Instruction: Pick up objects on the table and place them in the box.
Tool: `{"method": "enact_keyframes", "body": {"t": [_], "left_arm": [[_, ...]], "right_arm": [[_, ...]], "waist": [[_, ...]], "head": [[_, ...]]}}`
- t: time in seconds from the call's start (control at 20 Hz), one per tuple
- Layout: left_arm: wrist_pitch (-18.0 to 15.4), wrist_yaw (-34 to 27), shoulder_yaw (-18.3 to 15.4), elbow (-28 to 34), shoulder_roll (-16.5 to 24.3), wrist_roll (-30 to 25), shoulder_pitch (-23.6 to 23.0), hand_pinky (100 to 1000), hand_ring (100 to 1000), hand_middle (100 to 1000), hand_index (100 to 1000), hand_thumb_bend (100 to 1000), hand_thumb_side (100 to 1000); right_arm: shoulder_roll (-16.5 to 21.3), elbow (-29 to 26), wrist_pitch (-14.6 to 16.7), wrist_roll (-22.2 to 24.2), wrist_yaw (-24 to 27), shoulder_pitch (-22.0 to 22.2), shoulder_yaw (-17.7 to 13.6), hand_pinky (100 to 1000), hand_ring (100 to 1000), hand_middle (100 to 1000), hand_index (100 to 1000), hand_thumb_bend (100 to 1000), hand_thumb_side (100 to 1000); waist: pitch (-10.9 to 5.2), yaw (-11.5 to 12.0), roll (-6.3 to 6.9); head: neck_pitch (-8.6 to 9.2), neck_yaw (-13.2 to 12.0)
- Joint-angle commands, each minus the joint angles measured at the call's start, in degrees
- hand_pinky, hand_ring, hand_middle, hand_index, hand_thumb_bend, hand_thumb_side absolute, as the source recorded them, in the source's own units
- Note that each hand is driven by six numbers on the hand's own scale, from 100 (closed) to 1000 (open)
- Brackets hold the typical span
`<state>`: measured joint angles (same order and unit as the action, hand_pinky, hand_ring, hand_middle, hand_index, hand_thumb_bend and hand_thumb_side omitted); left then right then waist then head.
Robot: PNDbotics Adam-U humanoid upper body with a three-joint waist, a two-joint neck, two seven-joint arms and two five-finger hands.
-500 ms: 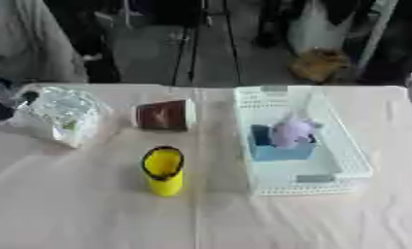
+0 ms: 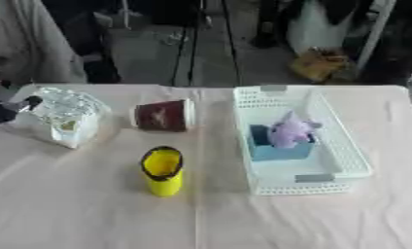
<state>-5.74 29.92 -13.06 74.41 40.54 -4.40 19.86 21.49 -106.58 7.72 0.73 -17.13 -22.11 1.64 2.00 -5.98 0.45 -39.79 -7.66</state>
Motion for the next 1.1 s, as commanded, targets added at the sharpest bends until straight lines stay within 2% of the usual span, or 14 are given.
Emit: {"method": "enact_keyframes", "body": {"t": [0.05,0.4,0.45,0.7,0.85,1.1], "left_arm": [[-1.5,2.5,0.7,-2.0,4.7,-1.3,1.8,661,821,853,907,796,301],[-8.1,7.4,2.2,-8.9,8.1,-3.9,4.8,707,835,853,916,848,311],[-9.5,8.2,2.6,-10.0,8.6,-4.6,5.5,738,842,851,917,865,320],[-16.2,13.3,3.7,-16.4,10.2,-7.5,9.7,777,851,851,922,890,338],[-18.2,17.8,4.2,-19.6,10.6,-7.3,12.3,829,871,860,928,933,333],[-19.9,25.2,4.4,-23.0,10.8,-6.0,14.8,865,879,862,933,964,315]], "right_arm": [[0.8,-0.5,0.0,0.1,-0.1,-0.7,-0.4,587,644,792,892,100,488],[1.0,-0.5,0.0,0.1,0.0,-0.9,-0.4,586,643,792,893,100,496],[1.1,-0.6,0.0,0.1,0.0,-1.0,-0.4,585,642,792,893,100,502],[1.3,-0.8,0.1,0.1,0.2,-1.6,-0.3,583,640,791,894,100,515],[1.4,-0.9,0.1,0.1,0.3,-1.9,-0.3,581,639,790,895,100,526],[1.7,-1.1,0.1,0.0,0.5,-2.2,-0.4,579,637,790,896,100,538]], "waist": [[-0.24,-0.2,0.23],[0.71,-0.5,0.46],[1.08,-0.6,0.53],[2.98,-1.1,0.89],[4.15,-1.7,1.03],[5.87,-2.8,1.29]], "head": [[0.28,-0.1],[0.84,-0.3],[1.06,-0.3],[2.13,-0.7],[2.89,-0.9],[3.82,-1.2]]}}
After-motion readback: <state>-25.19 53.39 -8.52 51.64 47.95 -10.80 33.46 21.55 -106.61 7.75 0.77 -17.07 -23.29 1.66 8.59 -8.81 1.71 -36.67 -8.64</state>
